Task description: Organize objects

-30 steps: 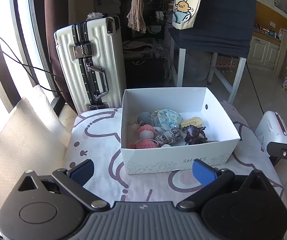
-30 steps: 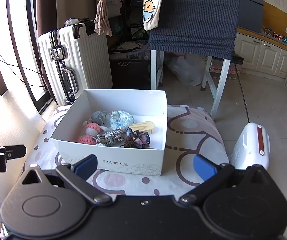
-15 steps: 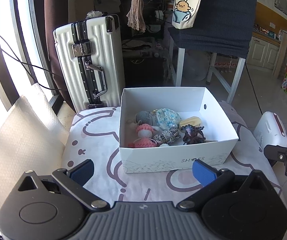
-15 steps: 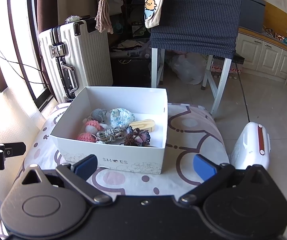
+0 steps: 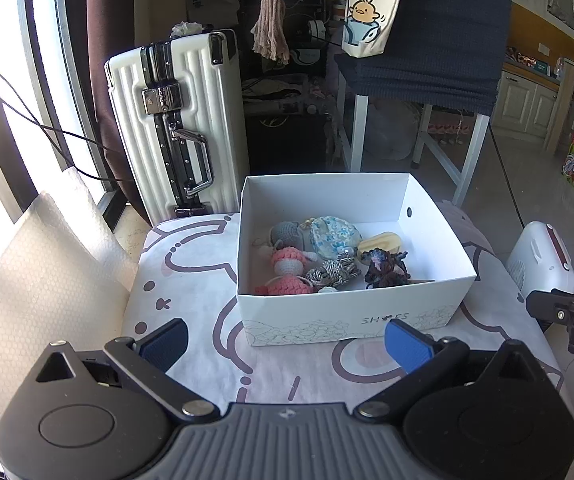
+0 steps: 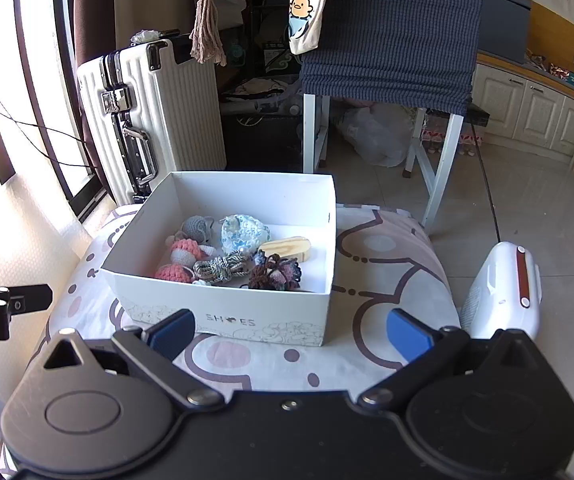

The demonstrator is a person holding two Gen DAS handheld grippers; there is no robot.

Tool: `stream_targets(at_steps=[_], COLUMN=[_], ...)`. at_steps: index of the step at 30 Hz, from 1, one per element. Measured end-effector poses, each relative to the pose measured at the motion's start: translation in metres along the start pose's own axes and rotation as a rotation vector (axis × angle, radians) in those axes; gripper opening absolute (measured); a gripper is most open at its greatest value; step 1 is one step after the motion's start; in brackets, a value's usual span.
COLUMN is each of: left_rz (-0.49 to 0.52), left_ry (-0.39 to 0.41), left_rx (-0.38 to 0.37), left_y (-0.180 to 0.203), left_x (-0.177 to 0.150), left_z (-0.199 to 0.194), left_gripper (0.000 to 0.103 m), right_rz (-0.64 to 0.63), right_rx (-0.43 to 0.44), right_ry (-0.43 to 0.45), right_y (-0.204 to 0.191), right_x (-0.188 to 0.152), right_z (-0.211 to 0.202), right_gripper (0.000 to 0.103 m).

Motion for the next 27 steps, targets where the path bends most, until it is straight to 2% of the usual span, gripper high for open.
stream_targets(at_steps=[27], left_rz=[0.003], left_ry=[-0.003], left_rx=[-0.004], left_y=[0.0023], left_x=[-0.0019], left_z=[0.0013], left_gripper=[0.103], right_rz=[0.000], right_rx=[0.007], right_ry=[-0.004], right_y=[-0.0023], right_x=[-0.0018], right_z=[0.0000], right_gripper=[0.103])
Point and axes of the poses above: each gripper's, at about its wrist camera, not at the fingertips, and z roughly the way its jaws point, y to its right, x to its top, the point moved 3 cm from there along z, roughly the way its jaws point, and after that the axes turned 1 degree about z, right-handed, at the moved point
